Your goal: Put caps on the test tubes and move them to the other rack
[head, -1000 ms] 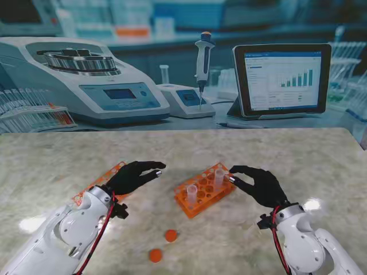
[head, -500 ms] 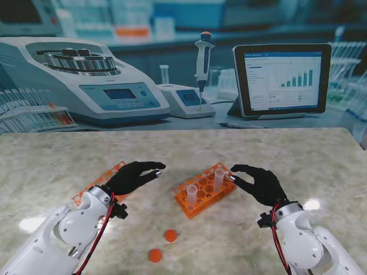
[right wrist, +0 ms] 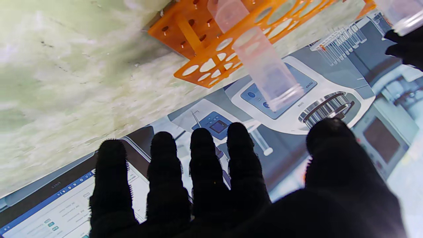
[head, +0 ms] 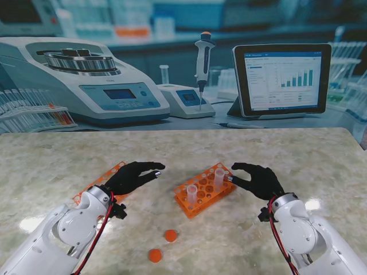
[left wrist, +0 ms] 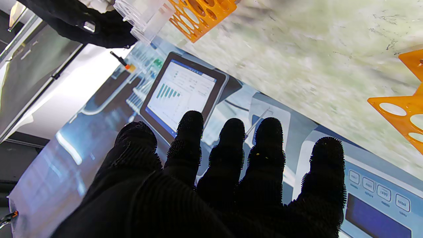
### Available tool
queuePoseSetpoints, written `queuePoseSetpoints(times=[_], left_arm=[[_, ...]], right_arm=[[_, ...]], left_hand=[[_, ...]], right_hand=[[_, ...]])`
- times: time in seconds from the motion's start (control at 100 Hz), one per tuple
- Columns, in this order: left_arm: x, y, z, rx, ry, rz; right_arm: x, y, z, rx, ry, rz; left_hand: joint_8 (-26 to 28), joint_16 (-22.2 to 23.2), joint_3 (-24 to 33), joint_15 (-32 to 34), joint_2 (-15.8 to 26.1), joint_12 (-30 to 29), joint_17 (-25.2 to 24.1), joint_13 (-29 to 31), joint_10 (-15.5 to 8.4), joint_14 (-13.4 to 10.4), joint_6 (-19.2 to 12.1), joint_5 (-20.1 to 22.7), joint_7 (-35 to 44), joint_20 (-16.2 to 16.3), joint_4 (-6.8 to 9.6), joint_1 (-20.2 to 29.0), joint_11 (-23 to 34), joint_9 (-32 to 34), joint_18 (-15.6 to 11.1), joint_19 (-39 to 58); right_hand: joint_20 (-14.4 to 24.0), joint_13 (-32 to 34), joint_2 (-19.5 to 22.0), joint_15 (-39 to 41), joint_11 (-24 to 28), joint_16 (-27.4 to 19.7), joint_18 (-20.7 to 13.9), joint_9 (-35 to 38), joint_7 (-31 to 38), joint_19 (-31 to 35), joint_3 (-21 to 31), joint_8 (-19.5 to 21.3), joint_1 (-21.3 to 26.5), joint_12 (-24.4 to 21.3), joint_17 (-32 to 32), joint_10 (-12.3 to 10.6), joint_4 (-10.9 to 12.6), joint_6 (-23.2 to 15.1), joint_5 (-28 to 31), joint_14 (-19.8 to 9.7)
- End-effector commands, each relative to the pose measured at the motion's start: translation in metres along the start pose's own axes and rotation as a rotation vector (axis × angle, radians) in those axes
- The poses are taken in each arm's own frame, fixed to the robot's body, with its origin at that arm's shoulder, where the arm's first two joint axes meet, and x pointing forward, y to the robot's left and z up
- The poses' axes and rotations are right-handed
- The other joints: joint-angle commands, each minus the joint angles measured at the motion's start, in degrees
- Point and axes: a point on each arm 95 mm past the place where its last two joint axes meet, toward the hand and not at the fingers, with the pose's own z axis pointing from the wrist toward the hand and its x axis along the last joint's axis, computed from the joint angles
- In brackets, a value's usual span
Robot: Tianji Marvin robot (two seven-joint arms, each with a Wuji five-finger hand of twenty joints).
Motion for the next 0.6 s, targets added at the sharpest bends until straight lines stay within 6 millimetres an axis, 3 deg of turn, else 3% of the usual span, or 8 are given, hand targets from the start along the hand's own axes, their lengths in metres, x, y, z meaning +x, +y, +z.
queuePoseSetpoints(times=[0.0, 0.26, 0.59], left_arm=[[0.0, 0.0, -0.001, -0.006, 0.001, 0.002], [0.0, 0.0, -0.002, -0.007, 0.005, 0.004], [0.001, 0.0, -0.003, -0.012, 0.01, 0.008]], right_arm=[[-0.005, -0.003, 0.004, 0.013, -0.014, -0.012], [-0.015, -0.006, 0.021, 0.055, -0.042, -0.059], [-0.021, -0.009, 0.038, 0.061, -0.037, -0.113]], left_hand=[[-0.42, -0.4, -1.04, -0.57, 2.3, -0.77, -0.94, -1.72, -0.29, -1.3, 0.01, -0.6, -0.99, -1.74, -0.65, -1.07, -0.1, -0.86, -1.06, -2.3], [-0.38, -0.4, -1.02, -0.57, 2.3, -0.77, -0.91, -1.71, -0.28, -1.29, -0.05, -0.51, -0.93, -1.55, -0.64, -1.08, -0.09, -0.85, -1.15, -2.43], [-0.34, -0.32, -1.02, -0.49, 2.29, -0.7, -0.97, -1.62, -0.41, -1.34, -0.21, -0.5, -0.91, -1.3, -0.63, -1.13, -0.04, -0.79, -1.11, -2.47]], right_hand=[[-1.01, -1.41, -1.99, -0.71, -0.85, -1.85, -1.02, -2.18, -1.42, -1.25, 4.79, -1.76, -3.27, -1.8, -1.01, 0.8, 0.47, 0.96, -2.39, -0.6], [-1.68, -3.76, -4.39, -1.76, -2.07, -3.0, -1.25, -4.46, -2.16, -2.4, 6.53, -2.54, -5.31, -3.29, -2.08, 1.25, 0.14, 1.76, -3.72, -0.12], [-6.15, -6.94, -8.14, -2.71, -2.42, -6.26, -1.13, -6.27, -3.02, -6.19, 10.85, -3.81, -8.47, -5.97, -4.88, 2.33, -0.81, 3.14, -4.59, 0.46]])
